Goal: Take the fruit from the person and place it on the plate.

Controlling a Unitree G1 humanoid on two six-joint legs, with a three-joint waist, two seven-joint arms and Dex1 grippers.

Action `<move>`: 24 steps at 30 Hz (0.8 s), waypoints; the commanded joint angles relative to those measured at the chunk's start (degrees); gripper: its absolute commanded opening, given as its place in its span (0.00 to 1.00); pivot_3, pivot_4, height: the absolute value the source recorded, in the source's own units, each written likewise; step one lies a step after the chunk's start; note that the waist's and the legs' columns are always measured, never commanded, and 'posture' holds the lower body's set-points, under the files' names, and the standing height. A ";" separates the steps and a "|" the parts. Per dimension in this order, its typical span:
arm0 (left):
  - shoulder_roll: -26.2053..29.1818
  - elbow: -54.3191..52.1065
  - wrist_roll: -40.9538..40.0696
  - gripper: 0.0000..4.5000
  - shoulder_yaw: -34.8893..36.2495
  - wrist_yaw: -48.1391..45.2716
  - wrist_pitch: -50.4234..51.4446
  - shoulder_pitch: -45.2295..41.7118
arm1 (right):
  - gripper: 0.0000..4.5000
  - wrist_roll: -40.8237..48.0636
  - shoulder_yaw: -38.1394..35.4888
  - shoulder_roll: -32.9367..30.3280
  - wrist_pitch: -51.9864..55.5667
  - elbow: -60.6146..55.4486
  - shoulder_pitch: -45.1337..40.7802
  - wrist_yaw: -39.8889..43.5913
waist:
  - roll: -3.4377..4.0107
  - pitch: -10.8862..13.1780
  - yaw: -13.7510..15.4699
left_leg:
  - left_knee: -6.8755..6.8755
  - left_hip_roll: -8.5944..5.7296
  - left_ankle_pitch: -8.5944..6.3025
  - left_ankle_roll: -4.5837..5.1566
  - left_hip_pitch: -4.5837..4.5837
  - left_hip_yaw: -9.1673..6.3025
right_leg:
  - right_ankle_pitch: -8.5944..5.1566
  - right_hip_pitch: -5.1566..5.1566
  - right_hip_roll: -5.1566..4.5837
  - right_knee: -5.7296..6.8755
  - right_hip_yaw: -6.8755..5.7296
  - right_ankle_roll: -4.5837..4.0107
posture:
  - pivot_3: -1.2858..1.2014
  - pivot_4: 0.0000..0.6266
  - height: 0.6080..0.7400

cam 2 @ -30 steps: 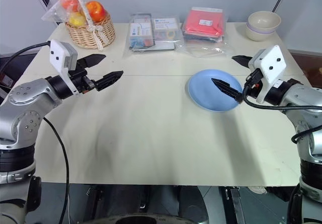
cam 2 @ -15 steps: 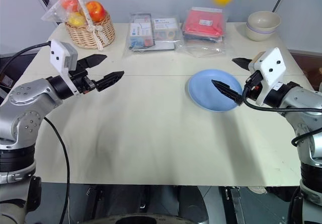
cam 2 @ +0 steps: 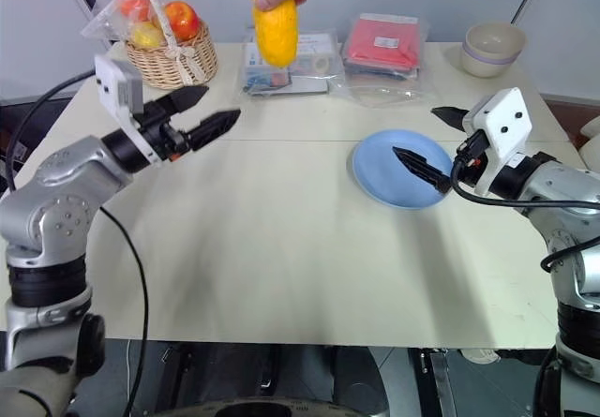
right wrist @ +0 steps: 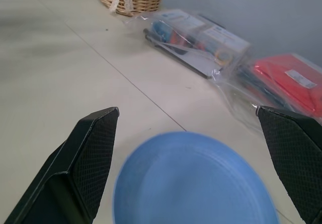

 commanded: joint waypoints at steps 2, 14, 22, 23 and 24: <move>-2.83 2.05 -1.88 0.99 2.38 4.37 -0.59 -6.61 | 1.00 0.35 -0.43 0.18 -0.96 -1.45 -1.39 -0.24 | 0.00 0.00 -0.02 | 0.00 0.00 0.00 -0.01 0.00 0.00 | 0.00 0.00 0.00 0.00 0.00 0.00 | 0.52 0.24 1.00; -8.76 15.18 5.39 0.99 -2.94 4.68 -8.82 -15.31 | 1.00 0.35 -1.51 0.38 -0.64 -3.18 -0.54 -1.61 | -0.01 0.01 -0.01 | -0.01 -0.01 0.14 -0.25 0.00 0.02 | 0.00 -0.01 0.02 -0.01 0.00 0.00 | 0.52 0.24 1.00; -10.99 23.49 11.88 0.99 -6.84 1.04 -16.79 -17.88 | 1.00 0.41 -2.10 0.30 -0.36 -4.45 0.55 -2.66 | -0.02 0.01 -0.03 | -0.01 -0.04 0.14 -0.25 0.00 0.02 | 0.03 0.01 0.01 -0.07 0.00 0.05 | 0.52 0.24 1.00; -11.31 24.41 12.47 0.99 -7.12 0.67 -17.55 -18.30 | 1.00 0.38 -2.12 0.30 -0.37 -4.53 0.64 -2.75 | -0.02 0.01 -0.02 | 0.00 -0.04 0.14 -0.25 0.00 0.02 | 0.03 0.01 0.01 -0.07 0.00 0.05 | 0.52 0.24 1.00; -11.66 25.30 12.86 0.99 -7.28 0.42 -18.14 -18.73 | 1.00 0.36 -2.16 0.30 -0.37 -4.63 0.73 -2.88 | -0.03 0.02 -0.01 | 0.00 -0.04 0.14 -0.25 -0.01 0.02 | 0.03 0.01 0.01 -0.07 0.00 0.05 | 0.52 0.24 1.00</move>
